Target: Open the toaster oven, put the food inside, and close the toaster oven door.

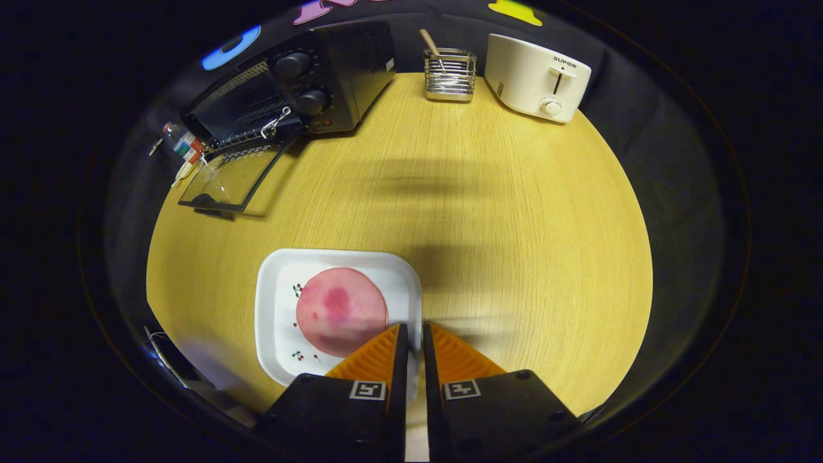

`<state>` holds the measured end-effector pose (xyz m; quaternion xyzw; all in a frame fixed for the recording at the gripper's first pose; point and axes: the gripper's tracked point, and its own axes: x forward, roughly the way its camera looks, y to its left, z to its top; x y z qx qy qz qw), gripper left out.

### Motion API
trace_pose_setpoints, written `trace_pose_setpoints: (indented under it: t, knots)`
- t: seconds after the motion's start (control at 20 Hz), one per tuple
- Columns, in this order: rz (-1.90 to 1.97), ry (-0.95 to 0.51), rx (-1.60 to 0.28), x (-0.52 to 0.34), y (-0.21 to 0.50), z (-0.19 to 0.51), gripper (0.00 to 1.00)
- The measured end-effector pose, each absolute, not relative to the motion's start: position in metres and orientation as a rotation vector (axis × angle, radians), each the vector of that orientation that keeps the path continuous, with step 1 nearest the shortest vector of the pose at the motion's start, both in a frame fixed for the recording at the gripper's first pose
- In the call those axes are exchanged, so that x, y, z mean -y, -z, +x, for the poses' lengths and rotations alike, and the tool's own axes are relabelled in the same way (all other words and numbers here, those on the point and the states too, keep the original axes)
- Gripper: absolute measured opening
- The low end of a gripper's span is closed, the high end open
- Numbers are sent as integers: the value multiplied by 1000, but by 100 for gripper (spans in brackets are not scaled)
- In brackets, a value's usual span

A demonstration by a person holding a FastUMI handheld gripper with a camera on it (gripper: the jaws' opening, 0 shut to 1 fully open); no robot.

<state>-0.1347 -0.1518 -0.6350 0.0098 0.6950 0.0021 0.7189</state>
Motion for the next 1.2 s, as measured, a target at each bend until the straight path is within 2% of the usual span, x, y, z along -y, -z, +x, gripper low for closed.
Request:
trace_pose_setpoints:
  t: [0.1,0.15,0.35,0.65,0.85,1.2]
  knots:
    - [33,6,-1568,149,627,-137,18]
    - [55,5,-1583,150,636,-135,5]
    - [162,-6,-1625,148,637,-136,5]
    - [642,-13,-1704,137,635,-141,5]
    - [889,2,-1679,129,631,-148,5]
    - [1013,28,-1610,127,616,-154,5]
